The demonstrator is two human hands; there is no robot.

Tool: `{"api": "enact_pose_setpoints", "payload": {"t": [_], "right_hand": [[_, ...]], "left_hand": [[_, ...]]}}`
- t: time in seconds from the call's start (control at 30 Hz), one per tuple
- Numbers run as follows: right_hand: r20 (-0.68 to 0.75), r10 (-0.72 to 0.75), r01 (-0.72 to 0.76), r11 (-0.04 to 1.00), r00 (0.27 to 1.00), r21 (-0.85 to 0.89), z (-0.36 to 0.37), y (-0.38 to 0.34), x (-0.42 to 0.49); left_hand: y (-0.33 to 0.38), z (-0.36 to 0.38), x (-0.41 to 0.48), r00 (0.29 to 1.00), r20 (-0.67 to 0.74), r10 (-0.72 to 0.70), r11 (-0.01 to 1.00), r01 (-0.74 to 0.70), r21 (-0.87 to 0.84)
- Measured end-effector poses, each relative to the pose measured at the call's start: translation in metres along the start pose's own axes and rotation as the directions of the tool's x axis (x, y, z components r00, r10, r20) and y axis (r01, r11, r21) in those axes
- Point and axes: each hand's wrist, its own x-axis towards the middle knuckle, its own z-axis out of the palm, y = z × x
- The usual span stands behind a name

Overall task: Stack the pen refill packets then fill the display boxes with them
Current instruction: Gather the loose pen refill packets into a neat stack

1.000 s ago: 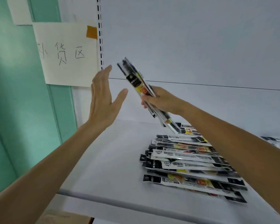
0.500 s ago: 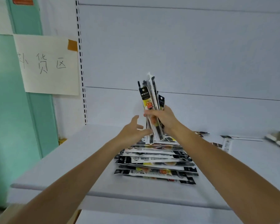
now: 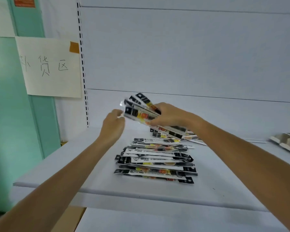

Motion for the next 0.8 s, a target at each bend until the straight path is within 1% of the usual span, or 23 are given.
{"api": "enact_pose_setpoints", "payload": {"t": [0.03,0.07,0.1,0.13,0.17,0.2,0.23,0.27,0.3,0.33,0.37,0.43,0.5,0.53,0.6,0.67,0.7,0.73,0.77,0.8], "right_hand": [[0.090,0.019,-0.017,1.000,0.996,-0.023,-0.001,0.002,-0.004],[0.180,0.041,-0.036,0.999,0.983,-0.034,0.001,0.005,-0.008],[0.254,0.069,-0.060,0.997,0.965,-0.045,0.007,0.009,-0.011],[0.302,0.094,-0.076,0.995,0.949,-0.069,0.014,0.016,-0.012],[0.326,0.121,-0.089,0.990,0.938,-0.113,0.020,0.023,-0.013],[0.331,0.156,-0.108,0.981,0.931,-0.159,0.026,0.030,-0.014],[0.328,0.190,-0.133,0.973,0.925,-0.190,0.031,0.035,-0.015],[0.327,0.206,-0.146,0.969,0.922,-0.201,0.035,0.039,-0.017],[0.319,0.206,-0.144,0.967,0.925,-0.209,0.037,0.043,-0.018],[0.304,0.196,-0.132,0.967,0.932,-0.219,0.039,0.046,-0.020],[0.279,0.182,-0.123,0.969,0.943,-0.215,0.039,0.050,-0.023],[0.187,0.185,-0.153,0.973,0.965,-0.174,0.036,0.056,-0.029],[0.109,0.213,-0.198,0.971,0.971,-0.132,0.030,0.061,-0.034],[0.099,0.224,-0.214,0.971,0.969,-0.107,0.028,0.063,-0.037],[0.138,0.212,-0.205,0.977,0.968,-0.063,0.028,0.064,-0.041],[0.215,0.174,-0.161,0.984,0.961,-0.077,0.035,0.064,-0.042],[0.247,0.168,-0.148,0.984,0.954,-0.099,0.038,0.065,-0.041],[0.264,0.175,-0.146,0.981,0.948,-0.125,0.040,0.067,-0.040],[0.261,0.187,-0.151,0.977,0.947,-0.150,0.040,0.070,-0.038],[0.240,0.199,-0.162,0.973,0.950,-0.165,0.039,0.073,-0.037]], "left_hand": [[-0.002,-0.004,0.002,0.994,-0.095,-0.062,0.997,0.057,-0.047],[-0.005,-0.008,0.003,0.981,-0.170,-0.099,0.993,0.085,-0.087],[-0.008,-0.010,0.003,0.974,-0.203,-0.096,0.991,0.076,-0.106],[-0.008,-0.010,0.002,0.981,-0.183,-0.059,0.995,0.042,-0.096],[-0.008,-0.006,0.000,0.995,-0.100,0.001,0.998,-0.008,-0.063],[-0.007,-0.001,-0.004,0.997,0.034,0.076,0.997,-0.076,0.013],[-0.007,0.007,-0.008,0.970,0.201,0.138,0.979,-0.165,0.123],[-0.010,0.017,-0.012,0.919,0.353,0.174,0.941,-0.261,0.217],[-0.014,0.027,-0.015,0.873,0.454,0.177,0.901,-0.330,0.283],[-0.019,0.035,-0.017,0.847,0.511,0.144,0.874,-0.352,0.336],[-0.023,0.042,-0.019,0.838,0.539,0.091,0.859,-0.340,0.383],[-0.029,0.051,-0.020,0.847,0.532,0.005,0.834,-0.297,0.465],[-0.032,0.055,-0.019,0.892,0.452,-0.009,0.803,-0.263,0.535],[-0.032,0.056,-0.017,0.915,0.404,-0.005,0.776,-0.251,0.578],[-0.033,0.059,-0.012,0.940,0.340,-0.018,0.709,-0.228,0.667],[-0.036,0.063,-0.008,0.953,0.302,-0.031,0.659,-0.208,0.723],[-0.037,0.065,-0.006,0.959,0.282,-0.029,0.661,-0.193,0.725],[-0.037,0.066,-0.006,0.965,0.261,-0.012,0.684,-0.183,0.706],[-0.036,0.065,-0.006,0.968,0.248,0.033,0.727,-0.193,0.659],[-0.033,0.064,-0.007,0.963,0.245,0.110,0.776,-0.237,0.585]]}}
